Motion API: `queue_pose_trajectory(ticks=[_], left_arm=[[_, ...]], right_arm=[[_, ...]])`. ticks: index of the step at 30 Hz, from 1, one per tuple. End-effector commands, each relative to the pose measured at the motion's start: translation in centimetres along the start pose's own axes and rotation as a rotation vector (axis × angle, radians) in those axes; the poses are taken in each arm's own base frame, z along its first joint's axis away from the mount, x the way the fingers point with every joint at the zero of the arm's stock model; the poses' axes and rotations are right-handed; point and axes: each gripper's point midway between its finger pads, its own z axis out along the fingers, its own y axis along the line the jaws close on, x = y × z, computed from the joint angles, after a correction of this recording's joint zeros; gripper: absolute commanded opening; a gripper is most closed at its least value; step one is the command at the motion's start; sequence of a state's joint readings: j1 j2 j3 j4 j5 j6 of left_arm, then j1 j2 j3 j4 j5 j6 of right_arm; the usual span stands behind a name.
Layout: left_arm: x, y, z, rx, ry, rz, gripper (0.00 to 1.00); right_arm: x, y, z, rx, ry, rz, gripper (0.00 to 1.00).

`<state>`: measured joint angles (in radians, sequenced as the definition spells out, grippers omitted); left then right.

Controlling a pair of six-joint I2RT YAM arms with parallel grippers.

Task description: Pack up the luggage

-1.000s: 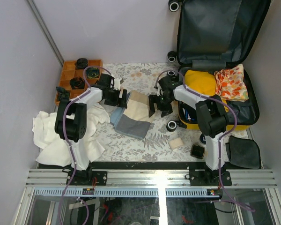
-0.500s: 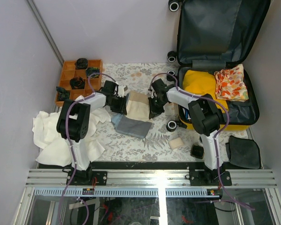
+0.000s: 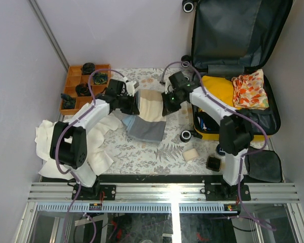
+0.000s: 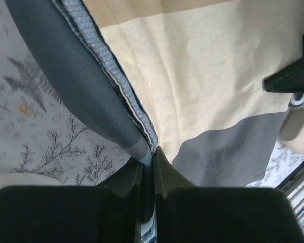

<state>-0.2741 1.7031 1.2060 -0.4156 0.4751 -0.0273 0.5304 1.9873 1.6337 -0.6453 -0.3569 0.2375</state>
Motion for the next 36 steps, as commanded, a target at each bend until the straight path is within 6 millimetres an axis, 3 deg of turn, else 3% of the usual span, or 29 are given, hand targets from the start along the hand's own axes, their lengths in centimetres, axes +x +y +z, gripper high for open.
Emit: queue_pose_trajectory(ticks=[1, 7, 11, 17, 21, 24, 28, 31, 36], left_arm=[[-4.5, -3.9, -2.7, 0.07, -0.111, 0.074, 0.0], [-10.8, -9.2, -4.6, 0.156, -0.247, 0.147, 0.0], [-14.5, -14.0, -4.5, 0.243, -0.315, 0.192, 0.0], [-16.3, -22.4, -0.2, 0.377, -0.358, 0.249, 0.0], [-18.1, -25.6, 3.1, 0.421, -0.407, 0.263, 0.0], [-19.5, -28.4, 5.3, 0.466, -0.447, 0.279, 0.0], [-19.5, -30.6, 9.6, 0.496, -0.479, 0.303, 0.0], [-18.9, -30.5, 13.0, 0.494, -0.491, 0.299, 0.0], [-18.7, -28.4, 16.8, 0.428, -0.52, 0.298, 0.0]], right_arm=[[-4.7, 1.1, -8.6, 0.009, -0.191, -0.086, 0.0], [-7.0, -2.5, -15.5, 0.104, -0.311, -0.061, 0.0], [-7.6, -6.1, -20.4, 0.216, -0.372, -0.049, 0.0], [-6.9, -13.5, -26.5, 0.406, -0.434, 0.035, 0.0], [-6.1, -18.6, -29.6, 0.521, -0.451, 0.081, 0.0], [-5.8, -22.4, -30.7, 0.609, -0.444, 0.085, 0.0], [-4.8, -27.8, -31.2, 0.686, -0.407, 0.137, 0.0], [-5.0, -30.7, -31.0, 0.713, -0.39, 0.157, 0.0], [-5.4, -34.2, -27.9, 0.724, -0.359, 0.147, 0.0]])
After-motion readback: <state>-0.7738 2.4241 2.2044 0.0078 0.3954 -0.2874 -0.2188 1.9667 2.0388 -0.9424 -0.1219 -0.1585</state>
